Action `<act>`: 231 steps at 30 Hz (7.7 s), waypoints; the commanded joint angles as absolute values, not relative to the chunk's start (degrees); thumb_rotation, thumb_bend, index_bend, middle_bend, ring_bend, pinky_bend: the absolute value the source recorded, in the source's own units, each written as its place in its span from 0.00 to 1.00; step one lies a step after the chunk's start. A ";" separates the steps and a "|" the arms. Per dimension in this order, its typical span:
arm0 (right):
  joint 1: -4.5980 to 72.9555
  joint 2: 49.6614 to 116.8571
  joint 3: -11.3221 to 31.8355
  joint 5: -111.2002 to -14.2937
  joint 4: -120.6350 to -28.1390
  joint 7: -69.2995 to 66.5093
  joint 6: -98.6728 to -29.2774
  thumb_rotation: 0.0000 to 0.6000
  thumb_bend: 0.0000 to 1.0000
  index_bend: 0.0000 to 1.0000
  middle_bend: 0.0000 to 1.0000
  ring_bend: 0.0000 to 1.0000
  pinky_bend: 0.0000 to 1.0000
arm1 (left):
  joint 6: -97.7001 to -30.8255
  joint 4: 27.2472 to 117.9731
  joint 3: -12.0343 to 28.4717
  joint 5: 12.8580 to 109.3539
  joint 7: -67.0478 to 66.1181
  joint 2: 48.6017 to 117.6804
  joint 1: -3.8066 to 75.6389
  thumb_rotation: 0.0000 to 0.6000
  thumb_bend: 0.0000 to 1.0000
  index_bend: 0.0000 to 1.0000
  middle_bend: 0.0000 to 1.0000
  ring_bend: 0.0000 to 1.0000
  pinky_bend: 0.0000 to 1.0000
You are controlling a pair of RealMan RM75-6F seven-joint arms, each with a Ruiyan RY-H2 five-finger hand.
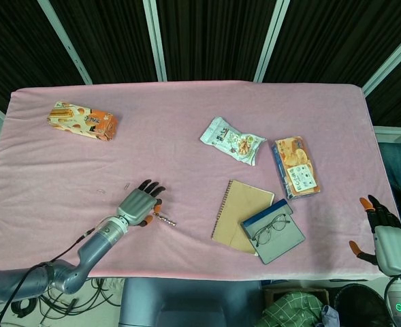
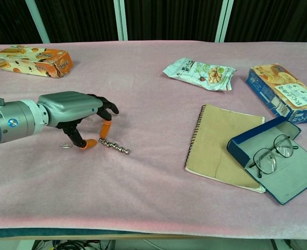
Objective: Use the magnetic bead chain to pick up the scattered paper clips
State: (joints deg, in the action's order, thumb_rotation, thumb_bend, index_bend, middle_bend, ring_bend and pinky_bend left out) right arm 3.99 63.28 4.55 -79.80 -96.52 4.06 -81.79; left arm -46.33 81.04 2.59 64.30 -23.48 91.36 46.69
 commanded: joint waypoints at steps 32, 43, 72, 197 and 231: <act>4.04 63.20 4.61 -79.34 -96.71 4.29 -81.44 1.00 0.16 0.00 0.01 0.08 0.17 | -46.10 78.52 2.47 63.54 -24.60 93.48 46.89 1.00 0.40 0.54 0.11 0.00 0.00; 4.04 63.22 4.60 -79.35 -96.74 4.38 -81.47 1.00 0.16 0.00 0.01 0.08 0.17 | -46.88 78.36 2.85 63.82 -24.35 93.58 46.69 1.00 0.42 0.55 0.11 0.00 0.00; 4.04 63.22 4.59 -79.26 -96.96 4.37 -81.39 1.00 0.16 0.00 0.01 0.08 0.17 | -52.49 77.70 4.38 72.42 -22.53 91.62 46.93 1.00 0.44 0.55 0.11 0.00 0.00; 4.00 63.34 4.57 -79.26 -97.02 4.65 -81.50 1.00 0.16 0.00 0.01 0.08 0.17 | -53.86 74.16 6.35 68.41 -20.37 84.03 41.85 1.00 0.44 0.55 0.11 0.00 0.00; 3.99 63.24 4.58 -79.12 -97.16 4.73 -81.43 1.00 0.16 0.00 0.01 0.08 0.17 | -53.09 72.32 6.50 71.14 -17.98 86.12 42.71 1.00 0.44 0.55 0.11 0.00 0.00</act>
State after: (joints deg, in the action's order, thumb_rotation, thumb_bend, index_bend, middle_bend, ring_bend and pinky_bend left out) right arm 3.99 63.24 4.58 -79.12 -97.16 4.73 -81.43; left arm -53.06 72.30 6.49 71.11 -18.01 86.13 42.72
